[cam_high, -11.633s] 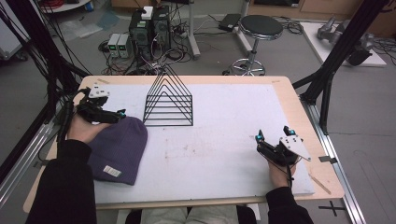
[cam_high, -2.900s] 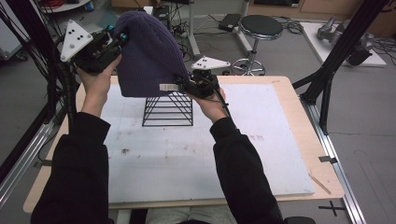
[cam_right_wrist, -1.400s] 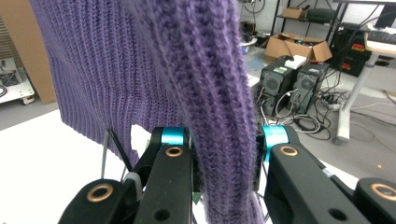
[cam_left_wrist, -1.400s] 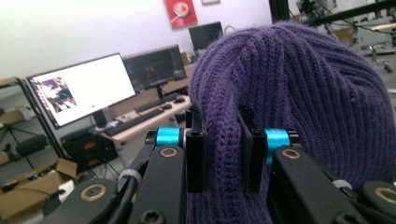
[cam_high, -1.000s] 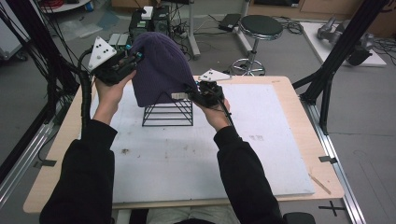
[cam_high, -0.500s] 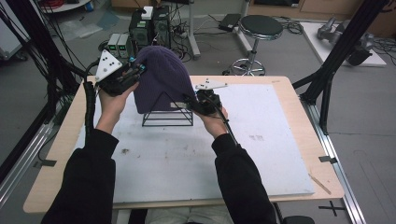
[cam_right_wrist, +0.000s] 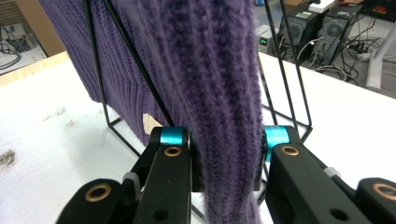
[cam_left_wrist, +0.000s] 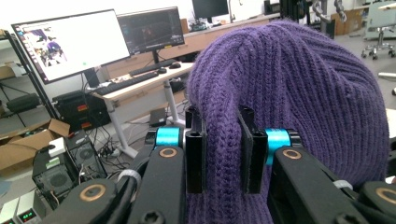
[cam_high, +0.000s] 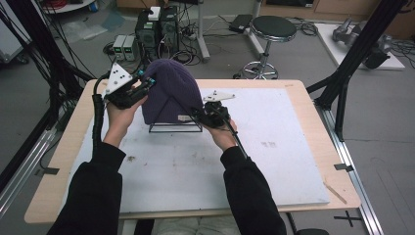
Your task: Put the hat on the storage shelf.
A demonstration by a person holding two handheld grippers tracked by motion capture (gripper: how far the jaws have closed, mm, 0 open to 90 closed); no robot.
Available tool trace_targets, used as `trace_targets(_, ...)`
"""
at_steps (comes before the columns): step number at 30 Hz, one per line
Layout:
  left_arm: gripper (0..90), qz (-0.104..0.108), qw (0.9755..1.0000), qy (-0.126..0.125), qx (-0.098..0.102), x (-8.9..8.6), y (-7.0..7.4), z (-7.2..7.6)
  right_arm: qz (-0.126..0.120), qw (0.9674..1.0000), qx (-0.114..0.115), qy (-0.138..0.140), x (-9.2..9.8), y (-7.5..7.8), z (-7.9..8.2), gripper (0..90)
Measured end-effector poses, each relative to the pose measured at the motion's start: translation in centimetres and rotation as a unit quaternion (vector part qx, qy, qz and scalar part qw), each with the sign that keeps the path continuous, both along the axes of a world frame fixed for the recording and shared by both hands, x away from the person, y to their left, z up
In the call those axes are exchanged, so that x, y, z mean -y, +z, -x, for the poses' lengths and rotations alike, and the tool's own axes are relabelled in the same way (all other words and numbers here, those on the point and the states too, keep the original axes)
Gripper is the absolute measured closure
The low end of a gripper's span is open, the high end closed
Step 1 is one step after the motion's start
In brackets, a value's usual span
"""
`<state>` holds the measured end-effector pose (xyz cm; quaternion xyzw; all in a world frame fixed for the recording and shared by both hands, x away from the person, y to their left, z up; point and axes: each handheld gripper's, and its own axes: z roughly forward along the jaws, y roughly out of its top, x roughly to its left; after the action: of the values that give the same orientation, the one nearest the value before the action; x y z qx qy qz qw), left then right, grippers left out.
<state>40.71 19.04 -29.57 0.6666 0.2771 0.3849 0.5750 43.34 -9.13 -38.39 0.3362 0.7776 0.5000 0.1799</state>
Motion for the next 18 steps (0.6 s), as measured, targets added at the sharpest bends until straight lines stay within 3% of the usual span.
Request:
trace_targets(8, 75.7, -0.017, 0.9998, 0.008, -0.008, 0.2, -1.2, 0.5, 0.013, 0.9997, -0.019, -0.006, -0.5, -1.5, -0.3, 76.8)
trace_targets(18, 75.4, -0.02, 0.9994, 0.005, -0.028, 0.5, -2.9, 0.1, 0.02, 0.9988, -0.041, -0.02, -0.1, -2.8, -0.8, 75.8)
